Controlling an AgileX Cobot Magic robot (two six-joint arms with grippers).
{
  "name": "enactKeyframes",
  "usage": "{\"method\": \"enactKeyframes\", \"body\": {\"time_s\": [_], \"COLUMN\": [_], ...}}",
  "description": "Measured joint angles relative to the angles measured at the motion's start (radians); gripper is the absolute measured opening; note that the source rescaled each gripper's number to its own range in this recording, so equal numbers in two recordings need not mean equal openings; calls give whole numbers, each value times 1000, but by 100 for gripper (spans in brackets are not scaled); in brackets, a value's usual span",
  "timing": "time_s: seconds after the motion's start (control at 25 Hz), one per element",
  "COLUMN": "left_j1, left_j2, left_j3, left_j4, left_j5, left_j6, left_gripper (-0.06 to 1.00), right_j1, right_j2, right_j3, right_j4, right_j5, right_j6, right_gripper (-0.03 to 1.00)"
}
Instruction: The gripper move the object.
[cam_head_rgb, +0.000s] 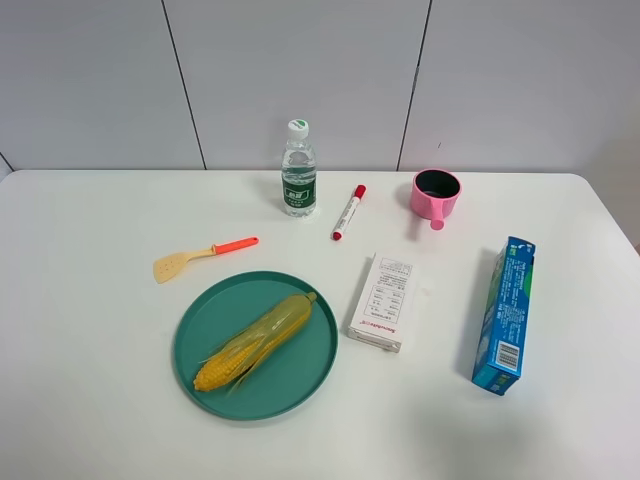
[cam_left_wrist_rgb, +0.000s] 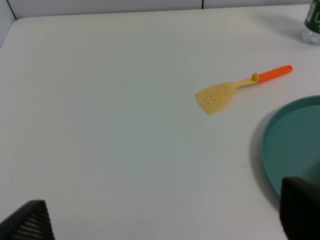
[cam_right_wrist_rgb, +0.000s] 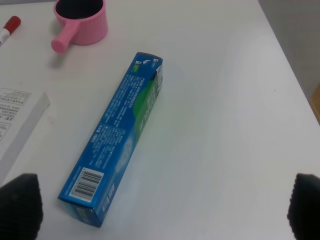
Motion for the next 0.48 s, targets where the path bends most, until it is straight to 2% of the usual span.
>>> {"method": "enactKeyframes", "body": {"time_s": [0.48], "left_j1": [0], "left_j2": [0], "left_j3": [0], "left_j4": [0], "left_j5": [0], "left_j6": [0], "left_gripper": [81], "right_j1": [0], "right_j2": [0], "right_j3": [0], "right_j4": [0], "right_j5": [0], "right_j6": [0], "right_gripper": [100]}}
